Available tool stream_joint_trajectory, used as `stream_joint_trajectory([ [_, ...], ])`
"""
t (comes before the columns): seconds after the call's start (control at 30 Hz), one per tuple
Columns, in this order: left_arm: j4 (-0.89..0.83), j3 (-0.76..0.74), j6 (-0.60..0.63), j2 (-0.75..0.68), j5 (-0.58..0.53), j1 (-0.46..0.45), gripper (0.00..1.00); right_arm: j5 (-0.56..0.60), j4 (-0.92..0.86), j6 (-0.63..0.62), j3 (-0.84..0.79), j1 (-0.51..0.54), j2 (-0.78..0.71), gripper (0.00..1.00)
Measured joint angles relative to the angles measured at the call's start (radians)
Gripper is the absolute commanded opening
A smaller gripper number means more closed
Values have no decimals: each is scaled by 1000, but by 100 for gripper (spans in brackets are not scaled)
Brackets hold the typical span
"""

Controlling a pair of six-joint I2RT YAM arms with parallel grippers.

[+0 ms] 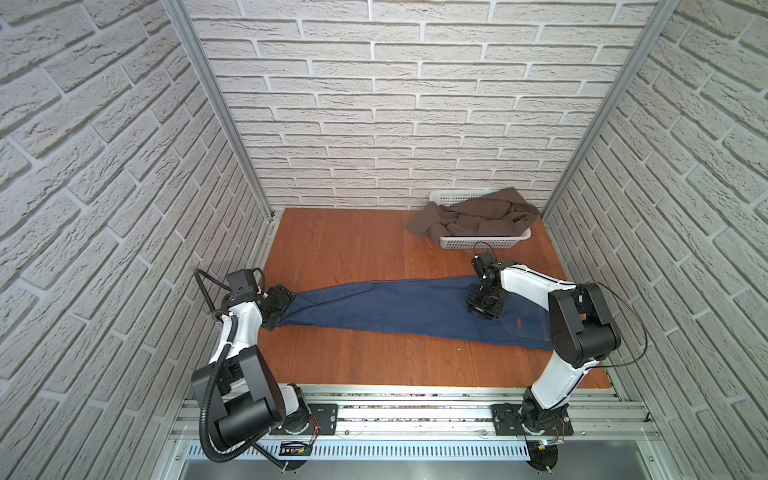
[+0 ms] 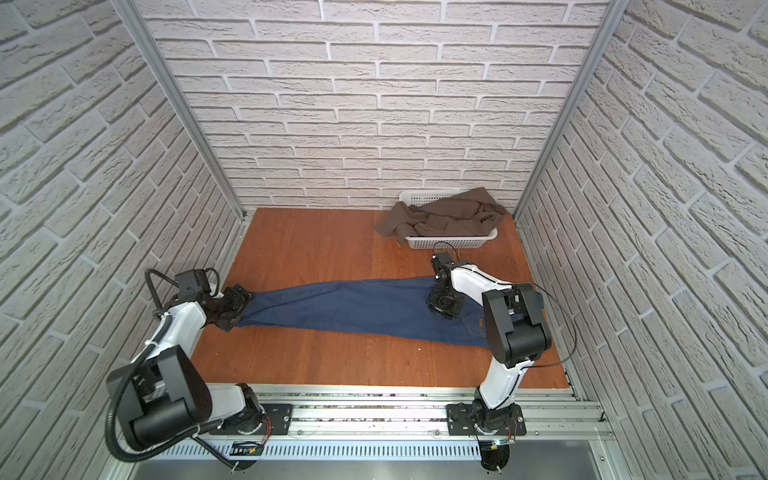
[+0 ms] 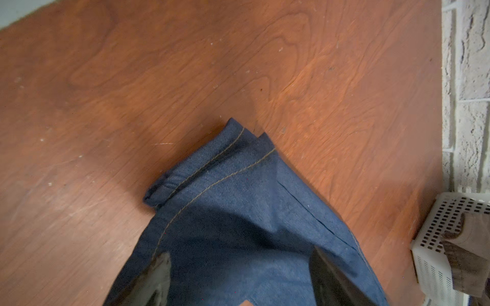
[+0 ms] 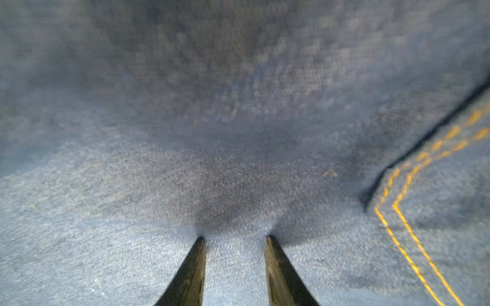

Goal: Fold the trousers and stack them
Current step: 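Grasp the leg hem with the left gripper while right presses the back pocket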

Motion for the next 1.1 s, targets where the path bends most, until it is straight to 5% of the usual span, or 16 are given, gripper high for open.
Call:
stream_joint_trajectory([
  [0.17, 7, -8, -8, 39, 6, 1, 65, -2, 0, -4, 0, 0, 1, 39],
  [0.5, 6, -28, -6, 31, 19, -5, 5, -3, 0, -15, 0, 0, 2, 38],
  [0.7, -42, -1, 3, -84, 20, -47, 0, -3, 0, -18, 0, 0, 2, 38],
  [0.77, -72, 39, 12, -108, 15, -75, 13, -3, 0, -18, 0, 0, 2, 38],
  [0.83, -88, 81, 25, -120, 14, -96, 55, -3, 0, -18, 0, 0, 2, 38],
  [0.87, -93, 89, 25, -121, 11, -97, 65, -4, 0, -18, 0, 0, 2, 38],
  [1.1, -143, 35, -35, -124, 4, -89, 95, -5, 0, -18, 0, 0, 0, 38],
])
